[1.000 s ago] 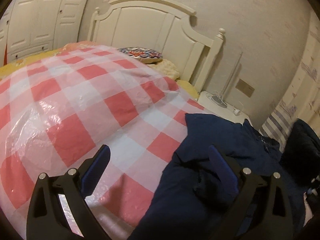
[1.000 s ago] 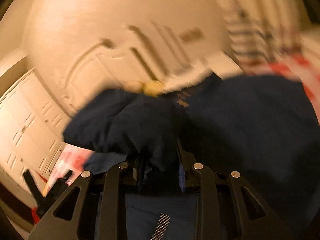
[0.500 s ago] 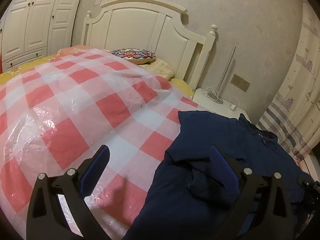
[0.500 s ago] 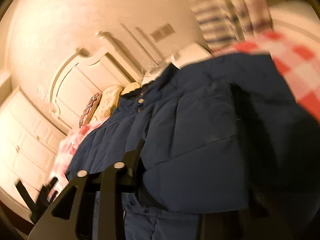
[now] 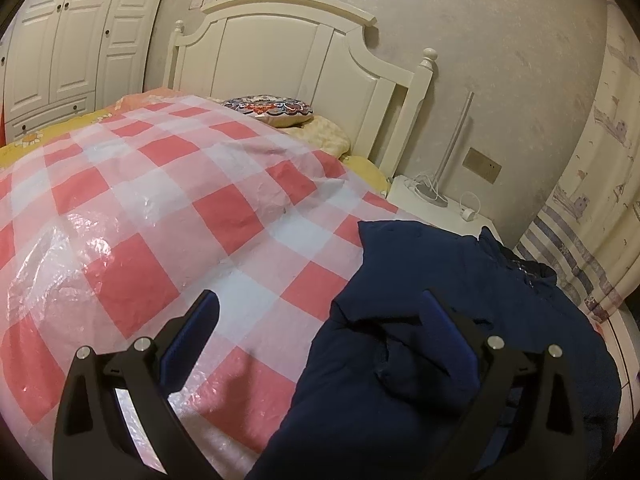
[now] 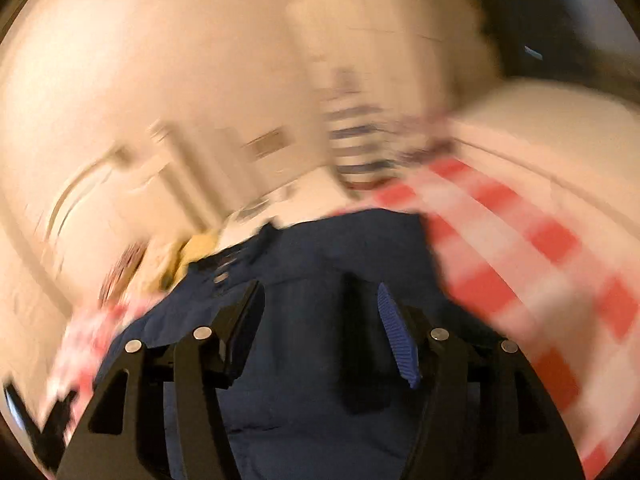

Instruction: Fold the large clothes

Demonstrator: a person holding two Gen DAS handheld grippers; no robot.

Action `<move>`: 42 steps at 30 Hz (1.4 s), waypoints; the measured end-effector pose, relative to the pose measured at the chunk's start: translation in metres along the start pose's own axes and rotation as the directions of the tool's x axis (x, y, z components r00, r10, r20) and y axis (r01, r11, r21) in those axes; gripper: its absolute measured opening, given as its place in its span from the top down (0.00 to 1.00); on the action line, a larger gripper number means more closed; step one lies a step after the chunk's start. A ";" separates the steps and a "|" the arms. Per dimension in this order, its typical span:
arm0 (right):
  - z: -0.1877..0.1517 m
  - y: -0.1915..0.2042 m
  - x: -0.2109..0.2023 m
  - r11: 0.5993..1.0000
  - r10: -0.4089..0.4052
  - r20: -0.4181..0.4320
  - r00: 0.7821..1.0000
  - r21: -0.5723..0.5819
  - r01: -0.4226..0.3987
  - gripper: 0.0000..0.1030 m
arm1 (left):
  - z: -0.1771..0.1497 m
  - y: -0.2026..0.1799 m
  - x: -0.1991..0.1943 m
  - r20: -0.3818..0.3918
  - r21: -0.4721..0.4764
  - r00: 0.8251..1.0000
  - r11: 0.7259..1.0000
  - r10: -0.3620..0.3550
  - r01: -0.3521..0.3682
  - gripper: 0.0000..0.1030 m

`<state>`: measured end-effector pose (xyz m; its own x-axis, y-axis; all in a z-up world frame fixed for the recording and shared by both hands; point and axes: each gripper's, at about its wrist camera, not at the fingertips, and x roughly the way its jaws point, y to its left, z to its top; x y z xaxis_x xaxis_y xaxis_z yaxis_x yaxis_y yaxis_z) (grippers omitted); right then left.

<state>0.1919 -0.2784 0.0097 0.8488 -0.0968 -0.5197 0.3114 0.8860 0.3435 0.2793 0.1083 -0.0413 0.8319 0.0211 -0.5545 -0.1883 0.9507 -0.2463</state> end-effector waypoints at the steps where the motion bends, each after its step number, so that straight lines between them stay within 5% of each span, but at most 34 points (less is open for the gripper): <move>1: 0.002 0.013 0.005 0.997 0.022 -0.024 0.999 -0.078 -0.023 0.44 | 0.000 0.000 0.000 -0.001 -0.001 1.000 1.000 0.001 -0.001 0.03; 4: -0.008 0.050 0.039 0.952 -0.012 -0.132 0.991 -0.304 -0.029 0.44 | 0.000 0.002 0.001 -0.009 -0.013 1.000 1.000 0.012 -0.012 0.03; 6: -0.026 0.048 0.081 0.931 -0.113 -0.258 0.960 -0.365 0.012 0.44 | 0.000 0.005 0.001 -0.015 -0.026 1.000 0.999 0.019 -0.019 0.03; 12: -0.039 0.036 0.098 0.924 -0.106 -0.253 0.962 -0.382 0.001 0.42 | 0.008 -0.011 -0.006 -0.031 0.020 0.998 0.998 0.058 -0.057 0.04; 16: -0.043 0.039 0.096 0.918 -0.121 -0.251 0.961 -0.395 0.012 0.41 | 0.037 -0.060 -0.025 -0.013 0.073 0.996 0.993 -0.087 0.087 0.03; 19: -0.044 0.044 0.092 0.918 -0.127 -0.250 0.960 -0.396 0.018 0.40 | 0.049 -0.123 -0.007 -0.111 0.227 0.982 0.958 -0.152 0.174 0.03; 22: -0.042 0.044 0.093 0.924 -0.121 -0.253 0.960 -0.382 0.016 0.37 | 0.034 -0.173 0.047 -0.199 0.373 0.979 0.920 -0.050 0.123 0.03; 25: -0.043 0.044 0.094 0.924 -0.107 -0.264 0.958 -0.381 -0.002 0.31 | 0.005 -0.180 0.102 -0.344 0.417 0.938 0.902 0.041 0.114 0.02; 27: -0.043 0.044 0.093 0.927 -0.092 -0.267 0.959 -0.375 -0.015 0.29 | -0.013 -0.181 0.108 -0.275 0.491 0.961 0.864 0.032 0.112 0.02; 32: -0.041 0.041 0.093 0.936 -0.064 -0.283 0.957 -0.350 -0.041 0.26 | -0.008 -0.179 0.097 -0.294 0.488 0.955 0.865 0.040 0.114 0.03; 36: -0.043 0.044 0.093 0.929 -0.083 -0.278 0.957 -0.368 -0.026 0.26 | 0.020 -0.188 0.083 -0.226 0.479 0.974 0.867 -0.027 0.136 0.02; 38: -0.043 0.045 0.094 0.928 -0.086 -0.277 0.957 -0.371 -0.024 0.26 | 0.024 -0.196 0.093 -0.253 0.482 0.967 0.864 -0.020 0.144 0.02; 41: -0.043 0.044 0.094 0.928 -0.084 -0.277 0.957 -0.372 -0.027 0.26 | 0.001 -0.208 0.133 -0.347 0.557 0.936 0.816 0.060 0.154 0.02; 42: -0.043 0.044 0.093 0.928 -0.082 -0.276 0.958 -0.372 -0.027 0.26 | -0.002 -0.208 0.133 -0.318 0.563 0.947 0.813 0.047 0.149 0.02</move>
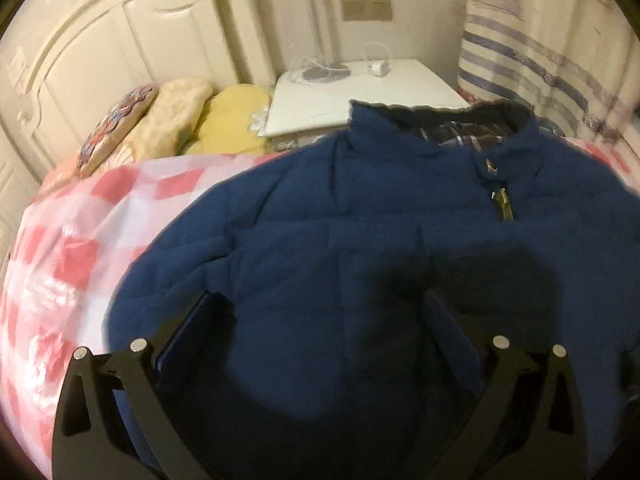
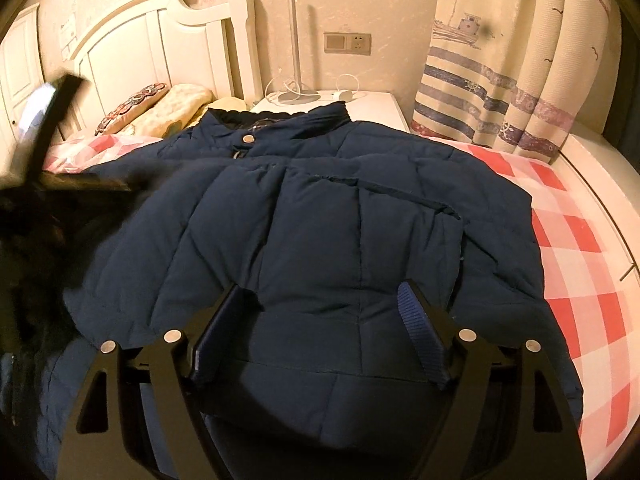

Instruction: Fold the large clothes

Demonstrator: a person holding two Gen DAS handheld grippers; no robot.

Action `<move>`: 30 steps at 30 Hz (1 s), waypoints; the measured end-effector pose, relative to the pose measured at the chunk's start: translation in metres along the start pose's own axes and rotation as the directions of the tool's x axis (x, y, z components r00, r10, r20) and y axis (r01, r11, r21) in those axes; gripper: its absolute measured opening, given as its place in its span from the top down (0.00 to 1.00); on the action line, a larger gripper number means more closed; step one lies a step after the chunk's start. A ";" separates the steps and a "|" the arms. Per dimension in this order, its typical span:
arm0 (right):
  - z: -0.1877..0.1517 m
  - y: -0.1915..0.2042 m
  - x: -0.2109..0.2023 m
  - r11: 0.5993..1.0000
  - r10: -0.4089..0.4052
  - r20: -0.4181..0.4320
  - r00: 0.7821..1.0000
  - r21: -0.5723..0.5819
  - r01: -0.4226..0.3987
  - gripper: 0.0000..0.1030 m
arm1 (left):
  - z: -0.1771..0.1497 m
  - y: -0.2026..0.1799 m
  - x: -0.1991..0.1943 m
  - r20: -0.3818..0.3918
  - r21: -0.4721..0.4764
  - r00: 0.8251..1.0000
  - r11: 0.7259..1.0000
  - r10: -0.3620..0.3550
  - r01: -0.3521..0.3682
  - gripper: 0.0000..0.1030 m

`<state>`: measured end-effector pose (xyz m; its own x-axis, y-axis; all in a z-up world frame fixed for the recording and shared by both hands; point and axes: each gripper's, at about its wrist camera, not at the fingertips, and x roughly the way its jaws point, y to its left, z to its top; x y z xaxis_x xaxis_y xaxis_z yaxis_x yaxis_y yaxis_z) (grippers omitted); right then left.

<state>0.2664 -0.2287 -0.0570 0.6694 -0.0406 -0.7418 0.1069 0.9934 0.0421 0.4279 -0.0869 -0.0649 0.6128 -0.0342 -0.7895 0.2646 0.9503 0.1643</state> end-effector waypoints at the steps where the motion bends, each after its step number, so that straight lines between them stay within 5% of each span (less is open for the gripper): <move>1: 0.000 0.000 0.000 1.000 -0.002 0.000 1.000 -0.001 0.002 0.26 | 0.001 0.001 0.000 -0.012 -0.005 1.000 1.000 -0.001 0.001 0.02; 5: 0.000 0.000 0.000 1.000 -0.011 -0.001 1.000 -0.001 0.011 0.26 | -0.008 0.016 -0.022 -0.017 -0.076 0.999 0.997 -0.027 0.026 0.03; 7: 0.000 0.000 0.000 1.000 -0.009 -0.001 1.000 0.000 0.009 0.26 | -0.028 0.029 -0.057 0.056 -0.108 0.996 0.991 -0.074 0.079 0.02; 10: 0.000 -0.001 0.000 1.000 -0.004 0.000 1.000 0.004 0.004 0.26 | -0.062 0.039 -0.087 0.107 -0.105 0.994 0.993 -0.034 0.045 0.02; 14: 0.000 0.000 0.000 1.000 -0.015 0.001 1.000 -0.004 0.015 0.26 | -0.088 0.047 -0.064 0.045 -0.099 0.999 0.995 -0.006 0.010 0.02; 22: -0.001 0.008 -0.001 0.996 -0.080 0.012 0.997 -0.041 0.080 0.22 | -0.095 0.049 -0.062 0.060 -0.102 0.998 0.995 -0.006 0.012 0.02; 27: 0.000 0.000 -0.004 1.000 -0.004 0.000 1.000 -0.014 0.004 0.17 | -0.095 0.047 -0.061 0.062 -0.103 0.998 0.995 -0.004 0.011 0.02; 30: 0.002 0.000 -0.019 0.998 -0.044 0.041 0.998 0.055 0.042 0.17 | -0.095 0.048 -0.061 0.063 -0.107 0.998 0.994 -0.010 0.017 0.02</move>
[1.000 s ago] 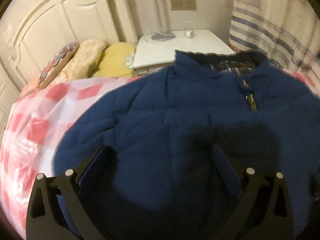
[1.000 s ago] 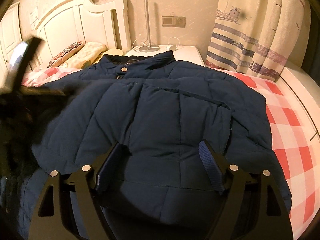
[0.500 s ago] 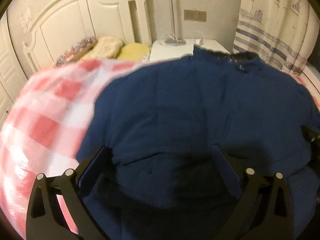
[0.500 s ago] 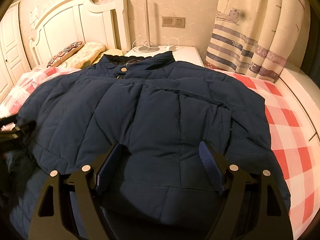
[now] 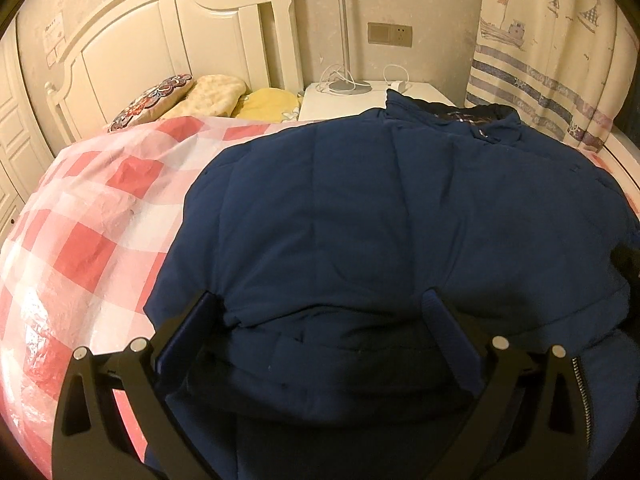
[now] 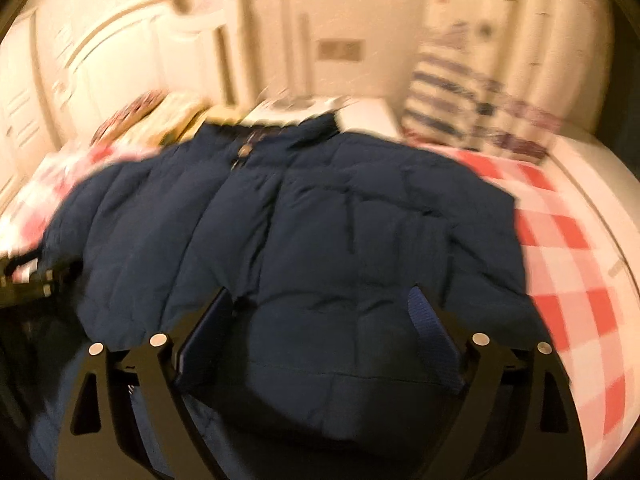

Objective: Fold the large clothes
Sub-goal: 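Grasp the jacket hem with both tools and fold it toward the collar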

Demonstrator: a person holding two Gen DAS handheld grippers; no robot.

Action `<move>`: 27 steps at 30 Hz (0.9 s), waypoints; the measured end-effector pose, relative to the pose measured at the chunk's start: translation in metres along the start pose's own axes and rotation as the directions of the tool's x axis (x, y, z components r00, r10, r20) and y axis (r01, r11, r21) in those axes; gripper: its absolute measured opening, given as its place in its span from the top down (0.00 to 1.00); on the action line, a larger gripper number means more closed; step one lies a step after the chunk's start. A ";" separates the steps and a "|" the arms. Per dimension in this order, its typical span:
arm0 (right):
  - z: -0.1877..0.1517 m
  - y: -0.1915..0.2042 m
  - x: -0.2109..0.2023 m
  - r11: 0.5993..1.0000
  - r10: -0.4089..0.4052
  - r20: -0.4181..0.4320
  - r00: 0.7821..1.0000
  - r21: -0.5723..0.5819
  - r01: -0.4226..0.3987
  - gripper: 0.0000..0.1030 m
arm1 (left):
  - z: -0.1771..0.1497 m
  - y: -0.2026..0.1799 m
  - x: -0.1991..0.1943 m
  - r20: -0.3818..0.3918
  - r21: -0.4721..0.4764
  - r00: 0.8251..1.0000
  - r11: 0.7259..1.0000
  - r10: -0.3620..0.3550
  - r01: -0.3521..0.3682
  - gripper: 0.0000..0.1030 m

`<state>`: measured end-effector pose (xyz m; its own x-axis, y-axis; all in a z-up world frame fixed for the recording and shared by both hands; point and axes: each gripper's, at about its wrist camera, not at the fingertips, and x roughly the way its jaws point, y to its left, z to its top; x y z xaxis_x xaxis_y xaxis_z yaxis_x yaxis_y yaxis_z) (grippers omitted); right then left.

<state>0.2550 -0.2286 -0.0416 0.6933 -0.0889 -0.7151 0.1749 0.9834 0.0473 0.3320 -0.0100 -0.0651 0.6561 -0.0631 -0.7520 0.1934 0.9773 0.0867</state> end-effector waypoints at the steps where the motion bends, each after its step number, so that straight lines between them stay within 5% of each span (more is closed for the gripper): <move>1: 0.001 0.004 -0.008 0.999 0.006 0.030 1.000 0.032 -0.007 0.17 | 0.000 0.000 0.000 0.000 0.000 1.000 1.000 0.000 0.000 0.02; 5: 0.009 0.047 -0.012 0.996 0.026 0.061 0.998 -0.086 -0.020 0.17 | 0.000 0.001 0.000 0.000 -0.001 1.000 1.000 -0.001 0.001 0.02; 9: -0.002 0.078 0.026 0.972 -0.040 -0.037 0.999 -0.232 0.030 0.16 | -0.001 0.001 -0.001 0.002 -0.007 1.000 1.000 -0.006 0.006 0.02; 17: -0.012 0.052 -0.016 0.991 0.028 -0.003 1.000 -0.133 -0.028 0.17 | -0.001 0.001 -0.001 -0.001 -0.013 1.000 1.000 -0.012 0.012 0.02; 21: -0.040 0.029 -0.024 0.990 -0.049 -0.029 0.998 -0.135 0.045 0.16 | -0.001 0.002 -0.001 -0.004 -0.009 1.000 1.000 -0.009 0.009 0.02; 27: -0.040 0.017 -0.048 0.997 0.028 -0.012 1.000 -0.065 -0.029 0.16 | -0.004 0.006 -0.012 -0.001 -0.037 1.000 0.999 -0.008 0.008 0.03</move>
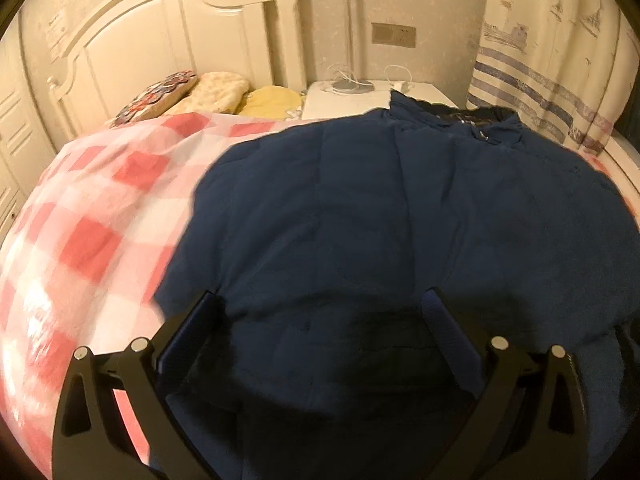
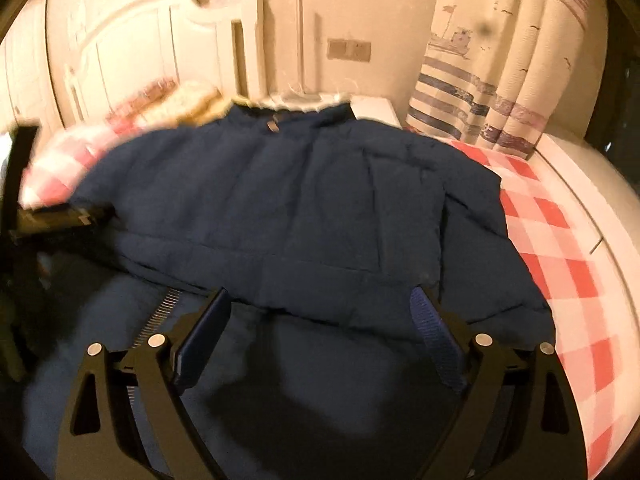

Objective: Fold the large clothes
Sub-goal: 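Grasp the jacket hem with both tools and fold it toward the collar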

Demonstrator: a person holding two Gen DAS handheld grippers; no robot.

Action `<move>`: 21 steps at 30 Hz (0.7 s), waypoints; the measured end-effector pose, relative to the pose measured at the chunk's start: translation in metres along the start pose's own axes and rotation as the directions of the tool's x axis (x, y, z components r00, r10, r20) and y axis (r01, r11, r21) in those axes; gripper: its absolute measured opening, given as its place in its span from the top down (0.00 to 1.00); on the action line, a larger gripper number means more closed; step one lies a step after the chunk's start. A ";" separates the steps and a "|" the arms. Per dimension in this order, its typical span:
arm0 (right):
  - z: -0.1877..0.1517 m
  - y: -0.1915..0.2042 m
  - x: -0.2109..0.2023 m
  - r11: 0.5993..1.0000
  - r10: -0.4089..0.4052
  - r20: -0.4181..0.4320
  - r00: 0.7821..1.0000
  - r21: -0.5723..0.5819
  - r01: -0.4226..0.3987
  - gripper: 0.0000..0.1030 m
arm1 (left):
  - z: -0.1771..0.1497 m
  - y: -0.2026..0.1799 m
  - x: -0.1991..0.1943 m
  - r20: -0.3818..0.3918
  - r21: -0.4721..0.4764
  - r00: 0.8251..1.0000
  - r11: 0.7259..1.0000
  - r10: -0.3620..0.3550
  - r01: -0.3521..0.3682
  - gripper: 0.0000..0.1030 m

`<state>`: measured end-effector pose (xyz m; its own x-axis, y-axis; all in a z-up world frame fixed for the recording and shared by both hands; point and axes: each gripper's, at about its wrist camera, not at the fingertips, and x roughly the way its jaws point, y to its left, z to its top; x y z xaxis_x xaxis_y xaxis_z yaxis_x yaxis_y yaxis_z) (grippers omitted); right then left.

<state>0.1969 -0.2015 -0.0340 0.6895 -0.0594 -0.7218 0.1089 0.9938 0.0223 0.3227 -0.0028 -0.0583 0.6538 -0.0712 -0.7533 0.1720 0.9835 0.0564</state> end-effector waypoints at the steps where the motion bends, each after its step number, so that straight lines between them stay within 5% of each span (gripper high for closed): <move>1: -0.001 0.002 -0.011 1.000 0.014 0.018 1.000 -0.005 -0.014 0.15 | -0.006 0.004 -0.013 0.020 -0.042 0.999 0.998 -0.041 0.042 0.03; 5: -0.017 0.012 -0.020 0.995 0.016 -0.015 1.000 -0.097 -0.017 0.15 | -0.032 -0.004 -0.045 0.033 -0.024 0.984 0.985 -0.172 0.173 0.02; 9: -0.038 0.013 0.005 0.992 0.009 -0.127 0.992 -0.121 -0.025 0.15 | -0.061 -0.027 -0.016 -0.097 0.073 0.987 0.988 -0.126 0.134 0.02; 13: -0.039 0.010 0.005 0.994 0.021 -0.144 0.989 -0.108 -0.037 0.15 | -0.055 -0.023 -0.008 -0.110 0.046 0.986 0.990 -0.124 0.130 0.02; 18: -0.046 -0.017 -0.034 0.997 -0.001 -0.082 0.997 -0.074 -0.005 0.15 | -0.064 0.000 -0.034 -0.019 0.080 1.000 0.997 -0.014 0.016 0.02; 21: -0.060 -0.048 -0.029 0.998 -0.061 -0.119 0.991 -0.034 0.057 0.15 | -0.075 0.020 -0.023 -0.080 0.059 0.997 0.998 0.018 -0.013 0.02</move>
<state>0.1282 -0.2421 -0.0555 0.5915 -0.1078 -0.7991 0.1232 0.9915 -0.0427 0.2558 0.0311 -0.0895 0.5961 -0.0399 -0.8019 0.2065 0.9728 0.1051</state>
